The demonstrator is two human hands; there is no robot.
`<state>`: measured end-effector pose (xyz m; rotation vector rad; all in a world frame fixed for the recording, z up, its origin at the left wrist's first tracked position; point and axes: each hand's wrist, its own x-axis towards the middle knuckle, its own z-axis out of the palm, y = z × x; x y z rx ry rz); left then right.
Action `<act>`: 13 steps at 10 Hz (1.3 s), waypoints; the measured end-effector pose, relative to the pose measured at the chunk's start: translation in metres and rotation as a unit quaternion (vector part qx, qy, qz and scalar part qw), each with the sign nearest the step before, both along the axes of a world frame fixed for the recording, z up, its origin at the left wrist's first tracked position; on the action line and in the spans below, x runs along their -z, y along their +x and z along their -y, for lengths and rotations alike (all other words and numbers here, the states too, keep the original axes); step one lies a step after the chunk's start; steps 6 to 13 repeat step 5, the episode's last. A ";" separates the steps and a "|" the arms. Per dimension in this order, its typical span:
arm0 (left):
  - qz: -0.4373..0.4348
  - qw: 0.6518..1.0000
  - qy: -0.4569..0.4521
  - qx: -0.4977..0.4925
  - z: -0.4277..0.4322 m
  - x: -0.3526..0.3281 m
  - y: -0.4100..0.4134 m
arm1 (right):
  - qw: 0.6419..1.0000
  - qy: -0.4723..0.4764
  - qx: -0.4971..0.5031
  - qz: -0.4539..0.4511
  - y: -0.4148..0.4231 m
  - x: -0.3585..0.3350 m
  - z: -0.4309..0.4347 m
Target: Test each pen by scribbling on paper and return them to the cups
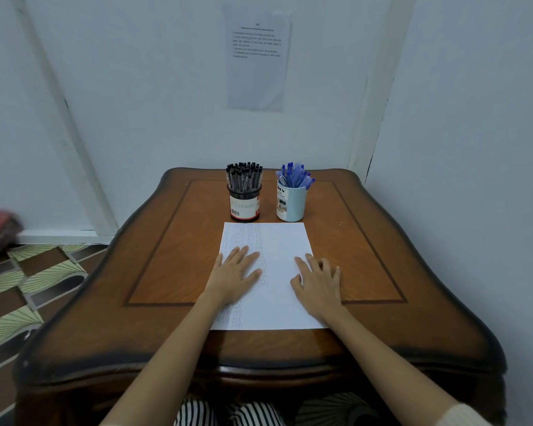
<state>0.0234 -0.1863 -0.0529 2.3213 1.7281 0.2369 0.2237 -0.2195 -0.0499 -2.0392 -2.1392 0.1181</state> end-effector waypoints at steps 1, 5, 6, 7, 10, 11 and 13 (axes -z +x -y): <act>-0.012 1.000 -0.004 0.003 -0.002 0.000 0.001 | 1.000 0.002 0.005 0.005 0.000 0.000 -0.001; 0.144 0.987 0.059 -0.044 0.014 -0.009 0.004 | 0.974 0.050 0.039 -0.218 0.016 -0.002 0.011; 0.144 0.987 0.059 -0.044 0.014 -0.009 0.004 | 0.974 0.050 0.039 -0.218 0.016 -0.002 0.011; 0.144 0.987 0.059 -0.044 0.014 -0.009 0.004 | 0.974 0.050 0.039 -0.218 0.016 -0.002 0.011; 0.144 0.987 0.059 -0.044 0.014 -0.009 0.004 | 0.974 0.050 0.039 -0.218 0.016 -0.002 0.011; 0.144 0.987 0.059 -0.044 0.014 -0.009 0.004 | 0.974 0.050 0.039 -0.218 0.016 -0.002 0.011; 0.144 0.987 0.059 -0.044 0.014 -0.009 0.004 | 0.974 0.050 0.039 -0.218 0.016 -0.002 0.011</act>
